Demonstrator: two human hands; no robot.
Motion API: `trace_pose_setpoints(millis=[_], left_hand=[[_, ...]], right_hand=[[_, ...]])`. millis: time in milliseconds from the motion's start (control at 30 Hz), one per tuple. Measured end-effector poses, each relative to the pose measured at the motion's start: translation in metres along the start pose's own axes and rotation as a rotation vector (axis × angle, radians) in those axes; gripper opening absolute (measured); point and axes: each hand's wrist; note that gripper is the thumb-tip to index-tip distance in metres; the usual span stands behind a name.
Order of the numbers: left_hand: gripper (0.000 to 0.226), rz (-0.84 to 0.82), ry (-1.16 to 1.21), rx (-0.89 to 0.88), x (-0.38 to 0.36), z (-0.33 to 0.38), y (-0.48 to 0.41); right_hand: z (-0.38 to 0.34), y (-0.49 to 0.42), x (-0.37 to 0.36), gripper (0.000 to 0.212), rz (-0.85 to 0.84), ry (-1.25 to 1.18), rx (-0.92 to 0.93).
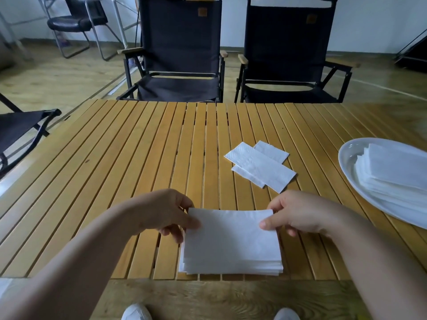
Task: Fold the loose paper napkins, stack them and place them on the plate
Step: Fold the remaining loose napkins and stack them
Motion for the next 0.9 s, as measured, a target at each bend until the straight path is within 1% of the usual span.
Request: trace_pose_setpoints(millis=[133,333,400,500,633,800,900], left_hand=[[0.013,-0.007,-0.030,0.004,-0.001,-0.002,-0.002],[0.019,-0.015,-0.101,0.007,-0.001,-0.007,-0.008],[0.022,0.000,-0.156,0.008,-0.001,-0.009,-0.011],[0.025,0.043,-0.201,0.023,-0.001,-0.011,-0.014],[0.028,0.052,-0.175,0.035,-0.001,-0.014,-0.015],[0.025,0.066,-0.142,0.014,-0.003,-0.012,-0.018],[0.024,0.101,-0.171,0.003,-0.003,-0.013,-0.020]], right_hand=[[-0.003,-0.001,-0.003,0.026,-0.003,0.045,-0.025],[-0.004,-0.004,-0.006,0.030,-0.035,0.115,-0.053],[-0.006,-0.003,-0.007,0.029,-0.047,0.115,-0.063],[-0.008,-0.003,-0.008,0.031,-0.017,0.139,-0.100],[-0.011,-0.002,-0.008,0.035,-0.005,0.128,-0.130],[-0.013,-0.001,-0.011,0.032,0.025,0.160,-0.113],[-0.014,-0.003,-0.011,0.031,0.038,0.164,-0.113]])
Point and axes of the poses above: each hand's wrist, its own y-axis away from the middle knuckle, its own x-axis out of the back of the hand, z = x × y
